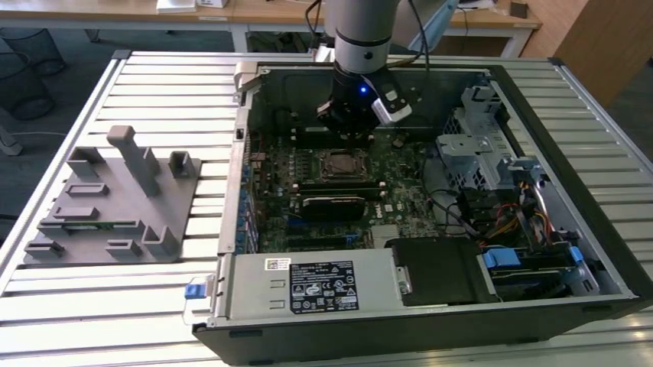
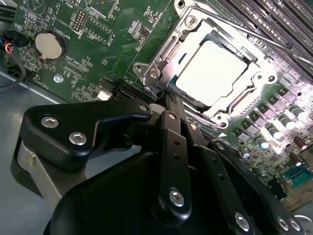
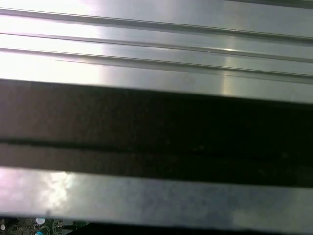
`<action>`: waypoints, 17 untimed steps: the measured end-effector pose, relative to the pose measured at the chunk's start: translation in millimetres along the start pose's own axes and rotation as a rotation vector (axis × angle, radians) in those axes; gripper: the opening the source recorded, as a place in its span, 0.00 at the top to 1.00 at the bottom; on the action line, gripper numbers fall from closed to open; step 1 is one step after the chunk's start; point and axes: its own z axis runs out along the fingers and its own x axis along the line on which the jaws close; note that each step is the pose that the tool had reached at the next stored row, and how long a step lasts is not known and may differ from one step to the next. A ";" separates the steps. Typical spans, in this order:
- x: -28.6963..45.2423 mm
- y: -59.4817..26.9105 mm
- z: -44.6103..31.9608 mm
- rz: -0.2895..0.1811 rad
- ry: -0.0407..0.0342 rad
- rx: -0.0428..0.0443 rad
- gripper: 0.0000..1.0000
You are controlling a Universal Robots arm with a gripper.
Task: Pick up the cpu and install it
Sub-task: 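Install the first cpu locking lever, then install the second cpu locking lever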
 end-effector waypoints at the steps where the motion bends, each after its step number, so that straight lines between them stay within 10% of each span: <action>1: 0.0 -0.2 0.0 0.000 0.0001 0.0001 0.89; 17: 0.3 -7.5 -0.3 0.000 0.0001 0.0001 0.89</action>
